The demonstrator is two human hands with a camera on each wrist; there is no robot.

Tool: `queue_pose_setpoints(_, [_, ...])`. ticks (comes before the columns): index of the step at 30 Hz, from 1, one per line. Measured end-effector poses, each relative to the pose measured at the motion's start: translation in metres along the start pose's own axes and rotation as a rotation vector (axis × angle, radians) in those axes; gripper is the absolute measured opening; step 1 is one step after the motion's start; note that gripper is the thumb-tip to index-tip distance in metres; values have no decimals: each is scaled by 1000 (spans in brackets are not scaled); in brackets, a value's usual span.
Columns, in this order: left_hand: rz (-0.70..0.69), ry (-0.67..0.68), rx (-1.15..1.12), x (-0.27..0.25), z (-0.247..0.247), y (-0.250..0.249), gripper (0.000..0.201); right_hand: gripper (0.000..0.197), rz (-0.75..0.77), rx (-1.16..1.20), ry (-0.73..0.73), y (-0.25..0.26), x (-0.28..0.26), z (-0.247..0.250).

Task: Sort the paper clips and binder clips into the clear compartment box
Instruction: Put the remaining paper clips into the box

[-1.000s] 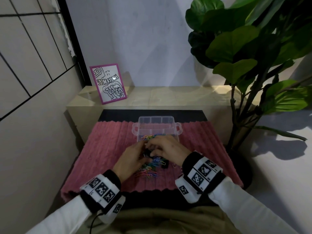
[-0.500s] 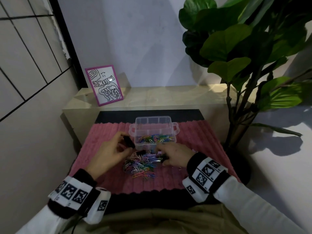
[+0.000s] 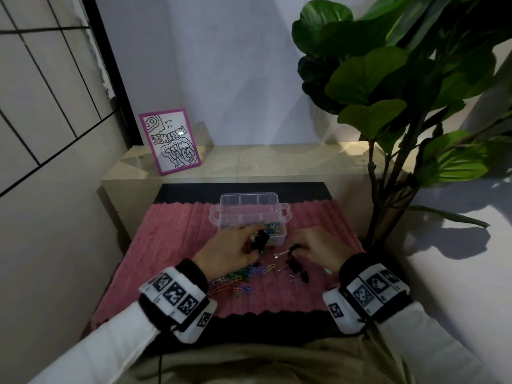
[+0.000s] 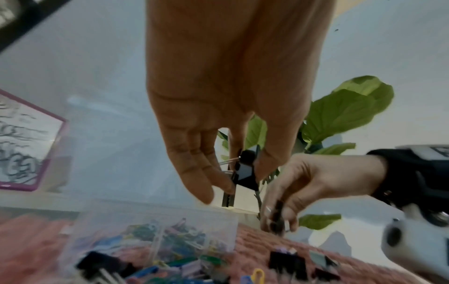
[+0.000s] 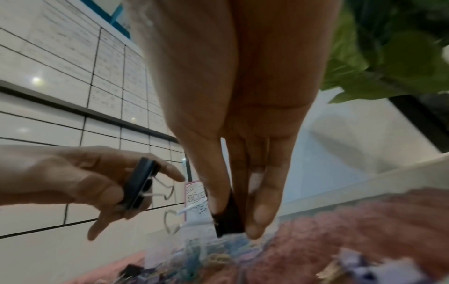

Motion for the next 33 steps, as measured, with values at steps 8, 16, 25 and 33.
queue_pose_setpoints(8, [-25,146,77,32,-58,-22,55,19,-254,-204,-106,-25,-17,-3])
queue_pose_setpoints(16, [80,-7,58,-16,5,42,17,20,-3,-217,-164,12,-13,-15])
queue_pose_setpoints(25, [134,-68,38,-72,14,55,27,63,75,-261,288,51,29,-38])
queue_pose_setpoints(33, [141,129,258,-47,-22,37,66,16,22,-177,73,41,17,-44])
Point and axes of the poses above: each hand's wrist, its own x-axis towards the middle knuckle, its own z-axis out of the back of the hand, y = z × x, the point moved 2 cm from there along x, towards the middle knuckle, and after that the axes turned 6 degrees about -x, right-handed, at the moved point
